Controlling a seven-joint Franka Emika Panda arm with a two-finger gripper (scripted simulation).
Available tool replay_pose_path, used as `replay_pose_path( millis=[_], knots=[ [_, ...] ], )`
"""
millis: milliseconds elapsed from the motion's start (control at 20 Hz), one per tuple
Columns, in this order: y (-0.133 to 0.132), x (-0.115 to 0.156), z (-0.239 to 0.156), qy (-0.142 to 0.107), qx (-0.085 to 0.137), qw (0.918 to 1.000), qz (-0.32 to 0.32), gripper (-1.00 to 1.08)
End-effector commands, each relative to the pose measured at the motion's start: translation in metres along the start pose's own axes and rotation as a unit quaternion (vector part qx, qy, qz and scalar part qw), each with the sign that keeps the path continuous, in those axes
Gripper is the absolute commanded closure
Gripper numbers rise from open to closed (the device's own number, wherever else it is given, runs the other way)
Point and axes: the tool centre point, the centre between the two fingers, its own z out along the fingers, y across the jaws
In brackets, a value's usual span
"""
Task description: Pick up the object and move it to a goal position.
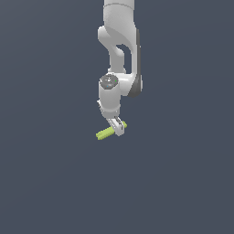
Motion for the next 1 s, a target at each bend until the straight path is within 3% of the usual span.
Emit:
replay_pose_path(
  millis=[0,950],
  knots=[
    [0.001,0.0,0.001,0.0,0.0,1.0,0.004,-0.92],
    [0.001,-0.001,0.051,0.0,0.0,1.0,0.004,-0.92]
  ],
)
